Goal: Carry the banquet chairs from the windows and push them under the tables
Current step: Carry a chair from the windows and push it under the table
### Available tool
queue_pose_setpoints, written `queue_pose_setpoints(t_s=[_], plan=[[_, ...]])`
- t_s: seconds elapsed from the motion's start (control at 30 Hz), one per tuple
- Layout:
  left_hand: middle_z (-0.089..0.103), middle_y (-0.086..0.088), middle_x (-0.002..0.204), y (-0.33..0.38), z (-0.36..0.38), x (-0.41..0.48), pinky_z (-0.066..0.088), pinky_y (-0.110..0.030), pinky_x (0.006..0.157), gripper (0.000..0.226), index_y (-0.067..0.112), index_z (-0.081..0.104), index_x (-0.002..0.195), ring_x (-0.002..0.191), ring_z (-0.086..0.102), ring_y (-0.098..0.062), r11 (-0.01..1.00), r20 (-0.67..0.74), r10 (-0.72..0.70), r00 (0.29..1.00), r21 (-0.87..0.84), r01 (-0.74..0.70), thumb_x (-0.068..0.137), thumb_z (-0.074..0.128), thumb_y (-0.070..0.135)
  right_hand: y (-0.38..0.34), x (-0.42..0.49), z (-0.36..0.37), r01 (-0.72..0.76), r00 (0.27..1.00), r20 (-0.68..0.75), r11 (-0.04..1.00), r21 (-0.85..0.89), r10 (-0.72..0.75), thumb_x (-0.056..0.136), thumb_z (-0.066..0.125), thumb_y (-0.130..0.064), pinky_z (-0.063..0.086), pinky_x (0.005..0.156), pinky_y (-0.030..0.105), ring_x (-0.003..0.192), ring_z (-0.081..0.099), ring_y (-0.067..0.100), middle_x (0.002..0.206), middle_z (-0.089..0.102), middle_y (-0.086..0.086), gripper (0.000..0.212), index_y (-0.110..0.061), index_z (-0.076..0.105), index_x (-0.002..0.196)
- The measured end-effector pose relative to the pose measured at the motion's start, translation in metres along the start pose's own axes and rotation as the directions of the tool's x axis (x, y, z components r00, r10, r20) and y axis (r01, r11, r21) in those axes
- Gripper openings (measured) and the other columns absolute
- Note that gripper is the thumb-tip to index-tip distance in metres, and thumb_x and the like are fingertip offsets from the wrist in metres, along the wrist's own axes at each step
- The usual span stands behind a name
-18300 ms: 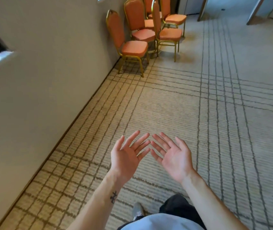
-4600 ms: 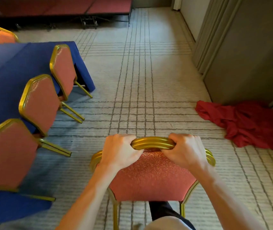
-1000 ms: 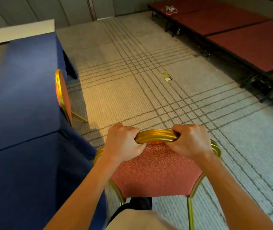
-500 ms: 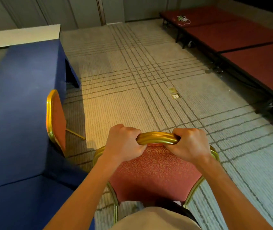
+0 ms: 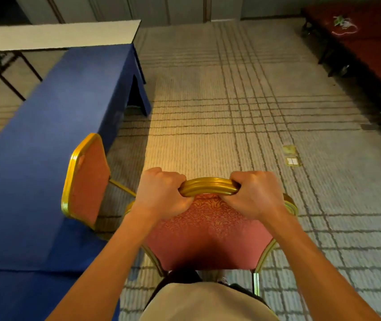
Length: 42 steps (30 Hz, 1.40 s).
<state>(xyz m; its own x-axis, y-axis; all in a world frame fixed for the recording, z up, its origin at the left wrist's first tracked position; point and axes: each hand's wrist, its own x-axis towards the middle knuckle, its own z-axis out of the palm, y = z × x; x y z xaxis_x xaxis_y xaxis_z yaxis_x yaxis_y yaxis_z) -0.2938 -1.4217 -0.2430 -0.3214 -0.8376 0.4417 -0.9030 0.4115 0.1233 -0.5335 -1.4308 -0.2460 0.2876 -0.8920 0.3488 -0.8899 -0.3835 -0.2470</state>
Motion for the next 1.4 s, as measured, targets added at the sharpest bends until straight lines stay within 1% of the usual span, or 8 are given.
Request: queue_pose_setpoints(t_s=[0.13,0.3,0.47,0.57,0.67,0.97,1.2,1.4], plan=[[0.049,0.003,0.045,-0.039,0.014,0.053,0.024,-0.026,0.055,0.037,0.024,0.044,0.050,0.039,0.043,-0.026,0.993,0.002,-0.103,0.995,0.050,0.103,0.065,0.069,0.046,0.020,0.088,0.021,0.102,0.995,0.012,0.995,0.016,-0.103,0.073,0.075,-0.052,0.031,0.049,0.024,0.041,0.050,0.018,0.044,0.048,-0.008,0.048,-0.029,0.037,0.055],[0.050,0.002,0.045,-0.100,0.044,0.112,0.024,-0.026,0.054,0.033,0.025,0.044,0.049,0.039,0.043,-0.025,0.984,-0.086,-0.162,0.983,0.054,0.167,0.067,0.064,0.044,0.032,0.193,0.062,0.201,0.980,-0.016,0.979,0.023,-0.201,0.072,0.056,-0.062,0.035,0.051,0.026,0.047,0.057,0.021,0.049,0.057,-0.005,0.042,-0.025,0.048,0.054],[0.050,0.001,0.045,-0.173,0.068,0.159,0.023,-0.026,0.054,0.036,0.025,0.039,0.050,0.040,0.044,-0.026,0.964,-0.091,-0.259,0.962,0.043,0.263,0.066,0.067,0.041,0.024,0.293,0.101,0.279,0.960,-0.023,0.960,0.030,-0.278,0.071,0.067,-0.058,0.039,0.049,0.029,0.048,0.059,0.024,0.049,0.058,-0.003,0.044,-0.020,0.053,0.054],[0.048,0.000,0.044,-0.214,0.074,0.186,0.022,-0.027,0.053,0.043,0.027,0.032,0.052,0.040,0.043,-0.026,0.954,-0.088,-0.292,0.952,0.047,0.297,0.063,0.072,0.038,0.014,0.344,0.117,0.317,0.948,-0.040,0.948,0.013,-0.316,0.071,0.061,-0.061,0.043,0.049,0.030,0.050,0.061,0.025,0.050,0.060,-0.003,0.044,-0.021,0.055,0.055],[0.046,0.002,0.043,-0.251,0.074,0.218,0.020,-0.026,0.054,0.041,0.020,0.040,0.047,0.038,0.039,-0.024,0.939,-0.079,-0.336,0.938,0.047,0.340,0.061,0.076,0.034,0.008,0.397,0.132,0.349,0.937,-0.041,0.937,0.025,-0.348,0.072,0.055,-0.062,0.042,0.049,0.030,0.051,0.062,0.026,0.051,0.061,-0.003,0.046,-0.019,0.054,0.055],[0.048,0.000,0.043,-0.348,0.108,0.298,0.018,-0.026,0.056,0.033,0.026,0.028,0.054,0.039,0.038,-0.028,0.880,-0.117,-0.426,0.897,0.176,0.441,0.064,0.056,0.040,0.012,0.547,0.215,0.418,0.901,0.046,0.893,0.164,-0.430,0.070,0.058,-0.059,0.048,0.052,0.034,0.058,0.065,0.034,0.055,0.064,0.002,0.040,-0.026,0.041,0.054],[0.049,-0.004,0.044,-0.417,0.135,0.351,0.018,-0.024,0.051,0.029,0.026,0.026,0.054,0.039,0.039,-0.034,0.756,-0.114,-0.593,0.797,0.262,0.600,0.062,0.049,0.041,0.001,0.667,0.288,0.554,0.788,0.170,0.802,0.224,-0.592,0.065,0.069,-0.049,0.047,0.052,0.034,0.061,0.066,0.034,0.058,0.067,0.004,0.030,-0.021,0.058,0.060],[0.044,-0.006,0.044,-0.462,0.140,0.359,0.024,-0.025,0.047,0.039,0.023,0.023,0.056,0.039,0.035,-0.036,0.579,-0.158,-0.759,0.632,0.281,0.766,0.061,0.058,0.037,-0.043,0.745,0.324,0.706,0.632,0.172,0.653,0.275,-0.755,0.059,0.067,-0.051,0.043,0.053,0.033,0.064,0.068,0.031,0.060,0.067,0.001,0.031,-0.021,0.059,0.062]])
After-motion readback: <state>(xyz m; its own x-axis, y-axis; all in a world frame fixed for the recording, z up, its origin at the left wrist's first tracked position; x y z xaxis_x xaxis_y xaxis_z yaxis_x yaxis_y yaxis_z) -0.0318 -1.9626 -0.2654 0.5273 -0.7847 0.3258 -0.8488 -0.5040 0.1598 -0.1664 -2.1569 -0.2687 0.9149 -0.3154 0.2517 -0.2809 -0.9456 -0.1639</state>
